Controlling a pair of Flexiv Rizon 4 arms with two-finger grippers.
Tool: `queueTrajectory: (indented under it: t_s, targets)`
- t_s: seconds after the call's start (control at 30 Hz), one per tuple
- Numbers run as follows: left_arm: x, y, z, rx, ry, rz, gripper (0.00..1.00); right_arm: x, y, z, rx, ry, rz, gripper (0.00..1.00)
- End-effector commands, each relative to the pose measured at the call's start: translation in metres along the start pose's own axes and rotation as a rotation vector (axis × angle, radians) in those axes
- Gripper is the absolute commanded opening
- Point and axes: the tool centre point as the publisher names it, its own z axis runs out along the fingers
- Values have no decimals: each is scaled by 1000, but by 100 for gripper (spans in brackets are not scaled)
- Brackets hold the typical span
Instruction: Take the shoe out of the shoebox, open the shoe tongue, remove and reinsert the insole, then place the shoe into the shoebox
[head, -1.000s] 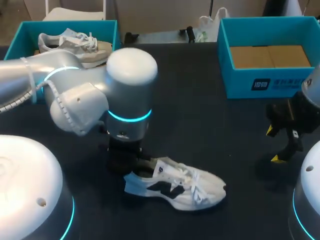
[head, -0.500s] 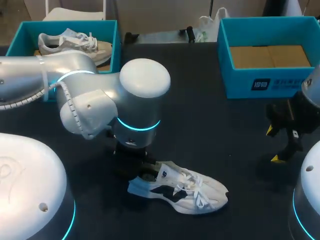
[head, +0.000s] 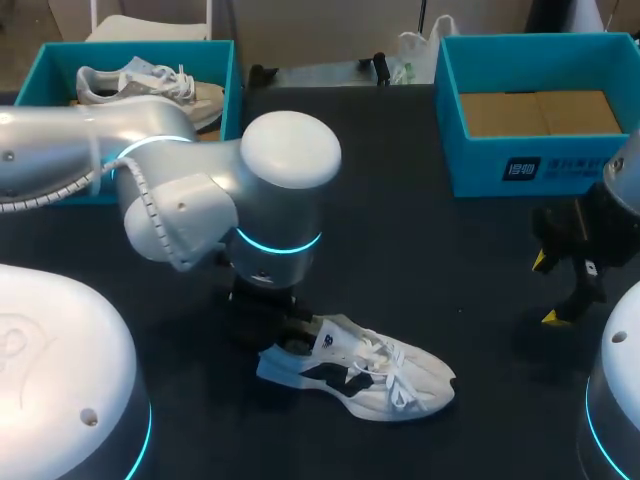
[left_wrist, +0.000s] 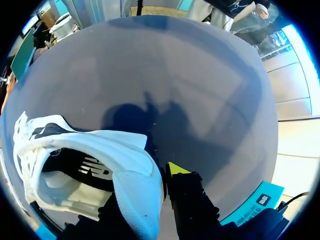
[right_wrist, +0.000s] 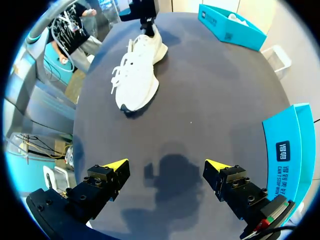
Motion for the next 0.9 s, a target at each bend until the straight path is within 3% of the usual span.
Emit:
queueTrajectory:
  t_s: [0.03,0.13,0.23,0.3,0.6,0.9]
  targets:
    - [-6,4,6,14,5,1,0,1,0,1,4,-3,1,100]
    - [-6,4,6,19,-3,-2,2,1,0,1,4,-3,1,100]
    - [-4,-1,1,21,-25,-4,78,1,0,1,4,-3,1,100]
    - [-4,-3,-1,15,-26,-5,100,1,0,1,4,-3,1,100]
    - [1,-12,-21,-4,-83,-33,100,1,0,1,4,-3,1,100]
    - [26,-13,-76,36,-278,-185,100,1,0,1,4,-3,1,100]
